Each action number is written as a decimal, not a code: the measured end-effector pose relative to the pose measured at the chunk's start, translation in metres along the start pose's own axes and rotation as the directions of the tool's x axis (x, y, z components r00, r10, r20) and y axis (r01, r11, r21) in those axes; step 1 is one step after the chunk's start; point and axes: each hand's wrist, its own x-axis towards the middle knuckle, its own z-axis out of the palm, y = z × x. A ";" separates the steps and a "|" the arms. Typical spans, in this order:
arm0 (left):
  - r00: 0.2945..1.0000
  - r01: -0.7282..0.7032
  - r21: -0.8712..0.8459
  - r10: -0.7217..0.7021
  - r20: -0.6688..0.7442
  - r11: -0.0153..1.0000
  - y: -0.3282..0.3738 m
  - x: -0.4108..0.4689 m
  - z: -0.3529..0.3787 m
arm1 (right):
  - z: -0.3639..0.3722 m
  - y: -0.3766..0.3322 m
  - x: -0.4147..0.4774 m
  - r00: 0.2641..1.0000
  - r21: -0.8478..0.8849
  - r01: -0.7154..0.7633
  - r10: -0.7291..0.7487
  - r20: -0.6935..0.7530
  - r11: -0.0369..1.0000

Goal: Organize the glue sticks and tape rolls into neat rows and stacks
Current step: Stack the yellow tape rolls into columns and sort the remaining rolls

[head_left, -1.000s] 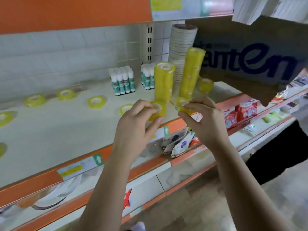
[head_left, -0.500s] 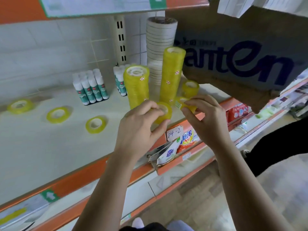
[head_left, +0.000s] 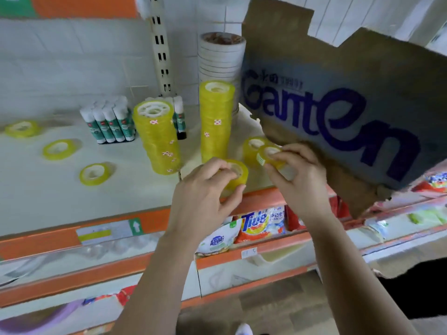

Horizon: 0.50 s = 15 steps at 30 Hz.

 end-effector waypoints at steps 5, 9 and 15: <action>0.991 0.134 0.096 -0.135 0.008 0.986 0.017 -0.004 0.015 | 0.011 0.018 0.024 0.999 0.084 0.023 -0.025 0.024 0.996; 0.987 0.160 0.098 -0.161 0.000 0.982 0.016 -0.007 0.017 | 0.025 0.022 0.043 0.996 0.134 0.077 -0.082 0.031 0.988; 0.982 0.190 0.138 -0.189 -0.025 0.972 0.013 -0.006 0.009 | 0.039 0.026 0.047 0.988 0.179 0.094 -0.114 0.107 0.979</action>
